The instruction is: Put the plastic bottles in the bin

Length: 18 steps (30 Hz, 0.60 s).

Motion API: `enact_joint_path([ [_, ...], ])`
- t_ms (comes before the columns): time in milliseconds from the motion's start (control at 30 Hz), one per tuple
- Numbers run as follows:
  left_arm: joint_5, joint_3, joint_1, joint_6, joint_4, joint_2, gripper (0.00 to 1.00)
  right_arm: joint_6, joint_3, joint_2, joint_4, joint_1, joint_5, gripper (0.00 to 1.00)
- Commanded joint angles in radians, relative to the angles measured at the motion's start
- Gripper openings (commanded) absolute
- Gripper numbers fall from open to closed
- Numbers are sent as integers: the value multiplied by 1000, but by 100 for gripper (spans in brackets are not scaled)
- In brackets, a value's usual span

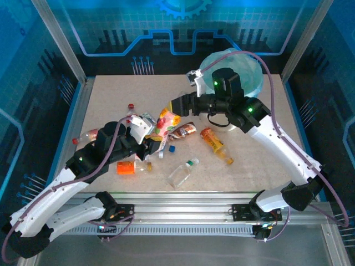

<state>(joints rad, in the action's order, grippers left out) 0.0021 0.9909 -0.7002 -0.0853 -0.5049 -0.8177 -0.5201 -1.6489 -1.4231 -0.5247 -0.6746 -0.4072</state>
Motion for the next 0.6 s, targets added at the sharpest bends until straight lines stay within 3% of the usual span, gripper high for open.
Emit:
enact_joint_path([
  [0,29,-14,6,-8,40,14,39,9,-46,-11,-10,-20,-30,52],
  [233,15,-21,6,23,48,11,44,23,-68,-26,-31,-26,-29,21],
  [433,4,-29,6,51,108,13,85,89,-153,-33,-110,-23,28,15],
  [567,12,-10,7,44,154,3,97,183,-308,-52,-226,7,105,15],
])
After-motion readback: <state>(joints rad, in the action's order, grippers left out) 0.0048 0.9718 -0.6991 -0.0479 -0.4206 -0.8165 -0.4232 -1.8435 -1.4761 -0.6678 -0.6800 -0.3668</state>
